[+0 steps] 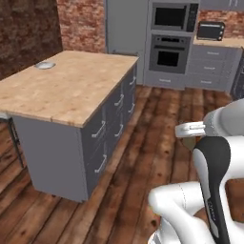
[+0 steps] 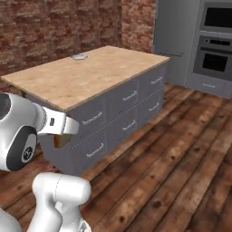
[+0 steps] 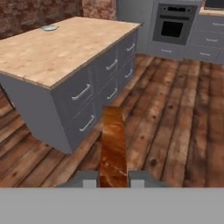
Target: Start the toaster. Once the lever pops up, take the bread to the plate on the dining counter.
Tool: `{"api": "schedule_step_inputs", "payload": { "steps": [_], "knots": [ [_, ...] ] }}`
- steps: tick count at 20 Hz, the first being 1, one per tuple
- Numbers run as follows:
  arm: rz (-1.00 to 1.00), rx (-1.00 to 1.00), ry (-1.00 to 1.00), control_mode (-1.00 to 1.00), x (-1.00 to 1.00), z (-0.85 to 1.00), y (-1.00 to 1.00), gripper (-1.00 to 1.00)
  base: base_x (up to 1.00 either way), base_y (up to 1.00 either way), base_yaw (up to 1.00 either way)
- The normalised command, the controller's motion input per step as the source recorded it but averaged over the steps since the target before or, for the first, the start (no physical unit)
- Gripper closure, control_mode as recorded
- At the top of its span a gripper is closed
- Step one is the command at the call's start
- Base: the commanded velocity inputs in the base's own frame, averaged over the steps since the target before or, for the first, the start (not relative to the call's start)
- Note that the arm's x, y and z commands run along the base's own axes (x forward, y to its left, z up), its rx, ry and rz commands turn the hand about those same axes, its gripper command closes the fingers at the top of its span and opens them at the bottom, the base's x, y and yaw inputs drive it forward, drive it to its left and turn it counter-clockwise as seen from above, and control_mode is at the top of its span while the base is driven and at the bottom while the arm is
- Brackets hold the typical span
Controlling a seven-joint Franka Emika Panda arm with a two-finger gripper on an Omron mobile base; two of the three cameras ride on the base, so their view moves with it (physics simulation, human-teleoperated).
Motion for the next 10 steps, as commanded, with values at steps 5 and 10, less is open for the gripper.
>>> {"api": "schedule_step_inputs", "payload": {
  "steps": [5,10],
  "knots": [
    [0.0,0.0,0.0,1.0,0.0,0.0,0.0,1.0,0.84,1.0,0.0],
    [0.0,0.0,0.0,1.0,0.0,0.0,0.0,1.0,0.78,1.0,0.0]
  ]
}}
